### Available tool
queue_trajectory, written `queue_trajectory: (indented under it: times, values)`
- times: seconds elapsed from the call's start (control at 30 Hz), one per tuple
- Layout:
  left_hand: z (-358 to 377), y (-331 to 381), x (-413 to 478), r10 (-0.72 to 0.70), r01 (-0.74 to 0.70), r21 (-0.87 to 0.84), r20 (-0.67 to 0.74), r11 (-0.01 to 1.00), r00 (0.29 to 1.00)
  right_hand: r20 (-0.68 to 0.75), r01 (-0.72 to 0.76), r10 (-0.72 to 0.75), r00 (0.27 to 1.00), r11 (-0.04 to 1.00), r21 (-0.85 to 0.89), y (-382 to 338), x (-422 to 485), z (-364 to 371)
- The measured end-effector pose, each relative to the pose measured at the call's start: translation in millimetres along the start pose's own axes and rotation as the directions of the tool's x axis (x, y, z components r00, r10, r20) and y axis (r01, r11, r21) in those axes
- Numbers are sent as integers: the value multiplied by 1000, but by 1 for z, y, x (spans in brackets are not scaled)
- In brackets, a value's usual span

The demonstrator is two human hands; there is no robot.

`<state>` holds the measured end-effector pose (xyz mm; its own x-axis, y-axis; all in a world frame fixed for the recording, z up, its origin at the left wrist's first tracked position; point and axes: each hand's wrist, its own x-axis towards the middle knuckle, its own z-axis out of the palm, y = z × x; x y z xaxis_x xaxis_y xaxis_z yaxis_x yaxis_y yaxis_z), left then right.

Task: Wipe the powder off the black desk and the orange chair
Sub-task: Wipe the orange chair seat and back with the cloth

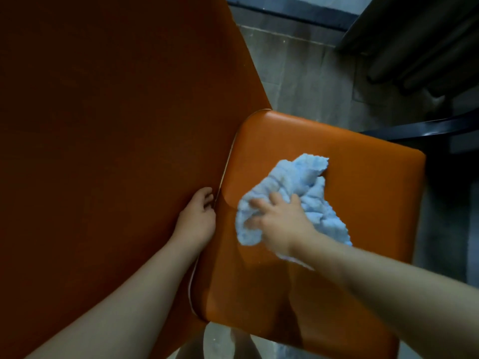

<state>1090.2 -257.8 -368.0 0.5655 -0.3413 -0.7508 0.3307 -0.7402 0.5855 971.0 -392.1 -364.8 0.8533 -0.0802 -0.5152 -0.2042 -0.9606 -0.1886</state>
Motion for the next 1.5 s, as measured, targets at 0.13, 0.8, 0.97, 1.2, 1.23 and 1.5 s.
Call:
queue_trajectory:
  times: [0.13, 0.8, 0.97, 1.2, 1.23, 1.5]
  values:
    - [3, -2, -8, 49, -51, 180, 16, 982, 999, -322, -242, 280, 904, 958, 154, 24, 51, -43]
    - [2, -18, -9, 105, -101, 132, -24, 986, 994, -152, -97, 100, 983, 995, 27, -27, 32, 10]
    - [-1, -27, -13, 48, -83, 284, 127, 955, 991, -1, 85, -86, 996, 994, 70, -28, -34, 37]
    - [-3, -16, -11, 117, -126, 125, 79, 984, 990, -189, -263, 322, 928, 923, 281, -14, 23, -8]
    - [-3, -16, -12, 114, -120, 63, 83, 991, 990, -159, -284, 326, 932, 928, 239, -20, 24, -3]
    - [-6, -24, -27, 76, -80, 30, 131, 996, 988, 33, -103, 99, 995, 980, 169, -45, -52, 38]
